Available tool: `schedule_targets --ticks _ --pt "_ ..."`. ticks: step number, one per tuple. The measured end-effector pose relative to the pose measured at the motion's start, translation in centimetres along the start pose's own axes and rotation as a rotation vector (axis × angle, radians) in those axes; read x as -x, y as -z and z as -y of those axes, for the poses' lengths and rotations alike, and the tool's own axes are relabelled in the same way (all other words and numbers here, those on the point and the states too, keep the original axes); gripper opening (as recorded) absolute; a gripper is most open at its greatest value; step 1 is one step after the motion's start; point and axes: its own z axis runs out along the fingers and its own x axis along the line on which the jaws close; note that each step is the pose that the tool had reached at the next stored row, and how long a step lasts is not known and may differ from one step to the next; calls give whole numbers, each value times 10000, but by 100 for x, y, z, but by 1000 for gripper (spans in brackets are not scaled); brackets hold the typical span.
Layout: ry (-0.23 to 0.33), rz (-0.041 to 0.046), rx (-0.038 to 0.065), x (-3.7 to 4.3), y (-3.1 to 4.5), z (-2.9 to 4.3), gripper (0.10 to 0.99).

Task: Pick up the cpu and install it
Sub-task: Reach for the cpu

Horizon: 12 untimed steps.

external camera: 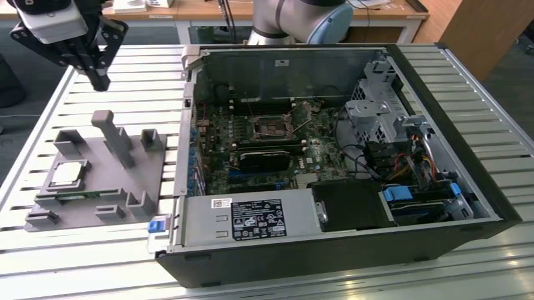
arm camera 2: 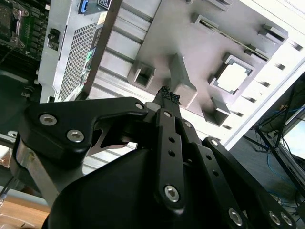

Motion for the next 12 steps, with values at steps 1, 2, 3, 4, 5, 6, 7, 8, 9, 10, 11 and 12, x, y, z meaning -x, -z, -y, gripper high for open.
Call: schedule_targets --ticks 1,2,3,4,5,6,7,8,9,10,11,12 --pt "0 0 0 -5 0 1 106" --pt "0 -1 -1 -11 0 1 106" --pt "0 -1 -1 -18 0 1 106" --pt "0 -1 -1 -23 0 2 106" --pt "0 -1 0 -28 -1 2 106" --pt "0 -1 0 -33 -1 3 106" --pt "-1 -1 0 -39 -1 3 106" --pt "0 -1 0 -46 -2 4 106" --pt "-1 -1 0 -52 -1 4 106" --pt "0 -2 -1 -58 -1 5 106" --pt "0 -1 0 -64 -2 5 106" --pt "0 -2 -1 -70 -2 5 106"
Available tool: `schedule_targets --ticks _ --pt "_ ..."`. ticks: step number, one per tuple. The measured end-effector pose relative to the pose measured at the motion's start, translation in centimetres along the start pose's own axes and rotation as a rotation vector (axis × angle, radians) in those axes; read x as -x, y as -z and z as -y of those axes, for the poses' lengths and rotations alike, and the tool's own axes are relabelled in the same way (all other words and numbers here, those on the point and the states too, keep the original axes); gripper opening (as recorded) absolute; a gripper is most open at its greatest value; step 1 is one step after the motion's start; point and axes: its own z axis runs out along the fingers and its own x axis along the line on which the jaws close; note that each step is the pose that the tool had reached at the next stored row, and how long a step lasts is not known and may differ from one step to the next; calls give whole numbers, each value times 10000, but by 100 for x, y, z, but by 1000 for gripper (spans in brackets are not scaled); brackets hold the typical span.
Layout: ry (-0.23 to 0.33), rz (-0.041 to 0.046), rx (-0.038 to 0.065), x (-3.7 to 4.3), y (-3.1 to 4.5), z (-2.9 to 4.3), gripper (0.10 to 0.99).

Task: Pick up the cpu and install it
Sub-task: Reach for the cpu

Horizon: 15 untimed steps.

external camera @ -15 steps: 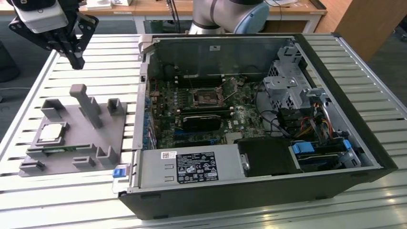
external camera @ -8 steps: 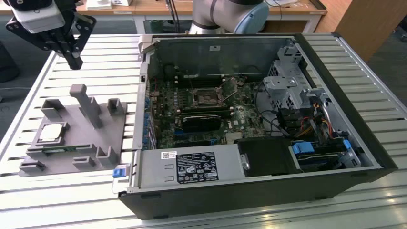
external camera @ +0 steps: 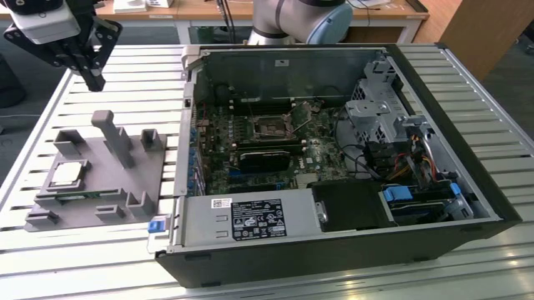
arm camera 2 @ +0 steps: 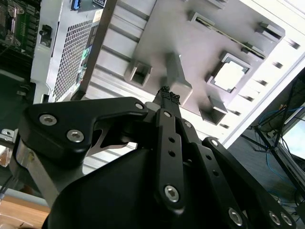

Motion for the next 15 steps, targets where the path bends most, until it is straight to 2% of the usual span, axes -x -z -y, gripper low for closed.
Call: schedule_targets --ticks 15 --pt "0 0 0 -112 -2 9 106"
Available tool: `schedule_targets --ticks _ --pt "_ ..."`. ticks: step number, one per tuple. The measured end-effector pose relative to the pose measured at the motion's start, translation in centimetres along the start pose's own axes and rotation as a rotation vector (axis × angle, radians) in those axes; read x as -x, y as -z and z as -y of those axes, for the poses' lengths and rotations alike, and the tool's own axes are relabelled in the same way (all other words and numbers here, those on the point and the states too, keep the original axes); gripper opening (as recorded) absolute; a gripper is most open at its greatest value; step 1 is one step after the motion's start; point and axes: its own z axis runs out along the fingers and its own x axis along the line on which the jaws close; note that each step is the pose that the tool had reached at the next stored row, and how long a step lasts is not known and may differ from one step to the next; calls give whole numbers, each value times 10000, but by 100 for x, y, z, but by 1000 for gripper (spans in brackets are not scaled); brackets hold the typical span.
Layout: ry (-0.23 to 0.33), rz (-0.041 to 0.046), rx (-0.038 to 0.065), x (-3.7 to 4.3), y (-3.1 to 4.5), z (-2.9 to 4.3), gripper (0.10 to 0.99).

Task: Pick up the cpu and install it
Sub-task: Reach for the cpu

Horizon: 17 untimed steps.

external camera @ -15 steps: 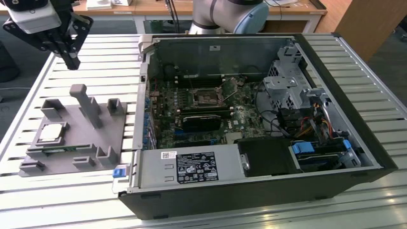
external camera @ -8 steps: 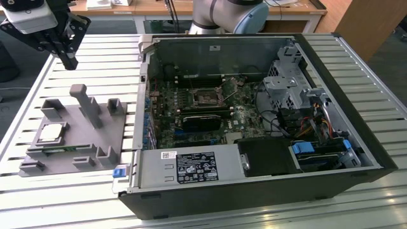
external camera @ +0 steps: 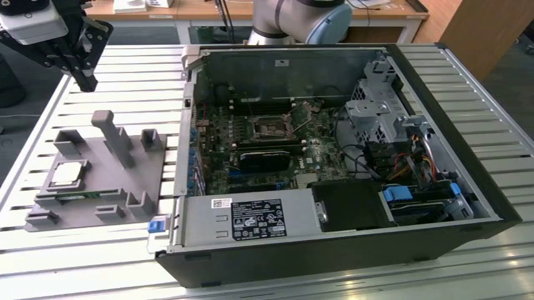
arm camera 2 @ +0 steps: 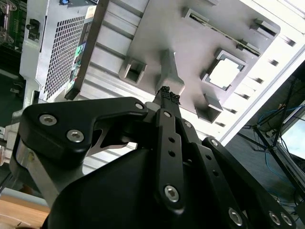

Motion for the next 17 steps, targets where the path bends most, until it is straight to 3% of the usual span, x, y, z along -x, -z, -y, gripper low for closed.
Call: schedule_targets --ticks 17 --pt "0 0 0 -210 -4 16 106"
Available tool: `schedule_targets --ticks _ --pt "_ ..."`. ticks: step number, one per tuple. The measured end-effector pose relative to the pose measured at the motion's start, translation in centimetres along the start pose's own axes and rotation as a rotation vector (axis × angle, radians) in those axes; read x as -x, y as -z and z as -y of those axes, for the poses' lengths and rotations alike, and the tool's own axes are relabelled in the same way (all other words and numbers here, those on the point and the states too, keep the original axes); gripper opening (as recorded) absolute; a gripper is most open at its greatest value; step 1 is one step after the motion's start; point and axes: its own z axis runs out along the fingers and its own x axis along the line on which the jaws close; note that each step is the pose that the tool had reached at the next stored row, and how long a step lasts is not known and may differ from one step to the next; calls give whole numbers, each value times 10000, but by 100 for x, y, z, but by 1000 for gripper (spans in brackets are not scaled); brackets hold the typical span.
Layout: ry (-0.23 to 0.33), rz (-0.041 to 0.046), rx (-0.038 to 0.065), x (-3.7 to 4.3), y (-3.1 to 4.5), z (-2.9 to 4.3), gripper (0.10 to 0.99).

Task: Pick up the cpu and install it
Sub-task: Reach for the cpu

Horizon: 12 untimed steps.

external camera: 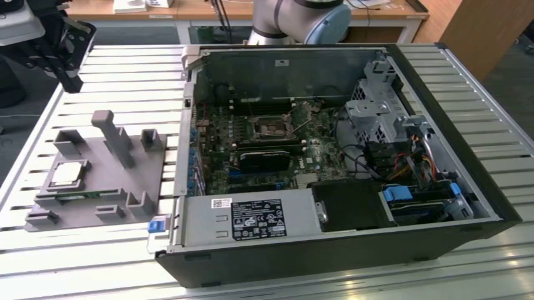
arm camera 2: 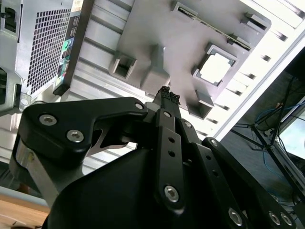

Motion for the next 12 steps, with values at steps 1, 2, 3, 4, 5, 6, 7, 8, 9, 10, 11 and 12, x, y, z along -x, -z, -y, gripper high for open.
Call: schedule_targets --ticks 1,2,3,4,5,6,7,8,9,10,11,12 --pt "0 0 0 -15 0 1 106" --pt "0 -1 -1 -29 0 2 106" --pt "0 -1 -1 -42 -1 3 106" --pt "0 1 0 -54 -2 4 106" --pt "1 0 0 -66 -2 5 106" --pt "1 0 -1 -79 -3 6 106" --pt "1 -1 -1 -90 -3 7 106" --pt "0 -1 -1 -101 -3 8 106" --pt "0 -1 0 -112 -4 8 106" --pt "0 -1 -1 -121 -4 9 106" --pt "0 -1 0 -129 -5 10 106" --pt "0 -1 0 -138 -5 10 106"
